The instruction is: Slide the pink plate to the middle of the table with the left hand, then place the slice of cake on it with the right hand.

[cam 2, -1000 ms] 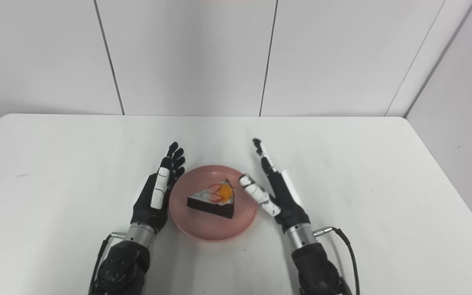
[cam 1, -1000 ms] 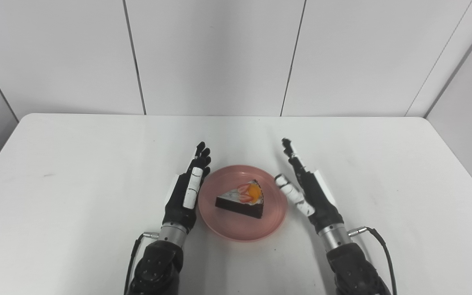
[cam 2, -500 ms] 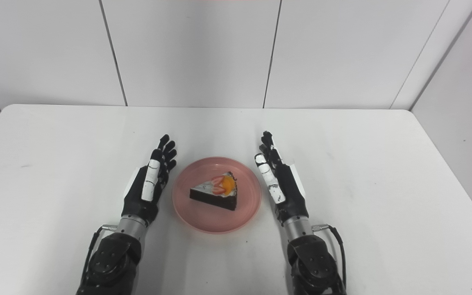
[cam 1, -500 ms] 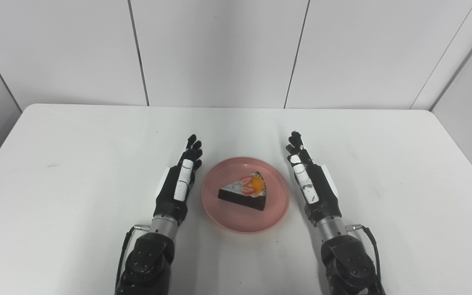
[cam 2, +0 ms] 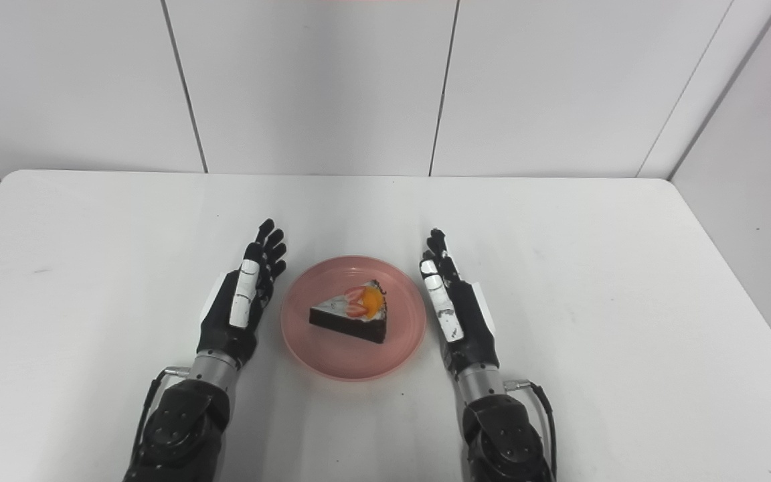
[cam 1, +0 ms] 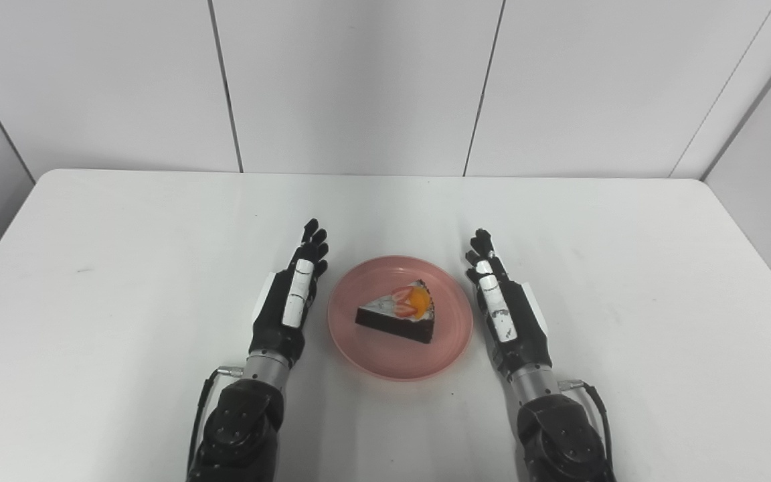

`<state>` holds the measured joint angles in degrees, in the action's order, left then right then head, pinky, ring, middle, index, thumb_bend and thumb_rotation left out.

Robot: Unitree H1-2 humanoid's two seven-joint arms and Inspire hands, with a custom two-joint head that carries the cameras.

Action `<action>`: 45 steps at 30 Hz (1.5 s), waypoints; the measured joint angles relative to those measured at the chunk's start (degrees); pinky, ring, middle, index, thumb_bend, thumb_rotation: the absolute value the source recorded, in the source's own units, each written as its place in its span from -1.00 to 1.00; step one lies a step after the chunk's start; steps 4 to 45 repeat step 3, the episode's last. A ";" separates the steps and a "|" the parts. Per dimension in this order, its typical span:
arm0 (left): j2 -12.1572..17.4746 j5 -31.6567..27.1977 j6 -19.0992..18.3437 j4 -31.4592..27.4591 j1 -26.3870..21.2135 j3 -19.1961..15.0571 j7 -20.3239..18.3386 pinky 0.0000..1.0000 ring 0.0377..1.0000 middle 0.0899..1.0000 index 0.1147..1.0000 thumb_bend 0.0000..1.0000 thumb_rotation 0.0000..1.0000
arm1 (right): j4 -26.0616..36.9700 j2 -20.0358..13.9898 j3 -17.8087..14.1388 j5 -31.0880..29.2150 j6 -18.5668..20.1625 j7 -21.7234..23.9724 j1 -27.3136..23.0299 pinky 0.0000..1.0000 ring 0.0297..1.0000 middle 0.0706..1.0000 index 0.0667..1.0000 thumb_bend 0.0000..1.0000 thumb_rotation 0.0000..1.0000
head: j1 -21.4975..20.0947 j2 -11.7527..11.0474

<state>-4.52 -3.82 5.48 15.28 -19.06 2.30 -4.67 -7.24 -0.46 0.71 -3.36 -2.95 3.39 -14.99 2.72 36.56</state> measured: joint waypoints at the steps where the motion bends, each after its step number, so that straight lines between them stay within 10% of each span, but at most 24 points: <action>1: 0.00 0.00 0.02 0.00 0.00 -0.01 0.01 1.00 1.00 1.00 1.00 0.53 1.00 | -0.01 0.14 -0.25 -0.20 0.00 -0.11 0.00 1.00 1.00 1.00 1.00 0.21 0.79 | 0.00 0.00; 45: 0.00 0.00 0.02 -0.01 0.00 -0.01 0.02 1.00 1.00 1.00 1.00 0.52 1.00 | -0.01 0.30 -0.59 -0.68 0.01 -0.28 0.00 1.00 1.00 1.00 1.00 0.17 0.78 | -0.26 0.09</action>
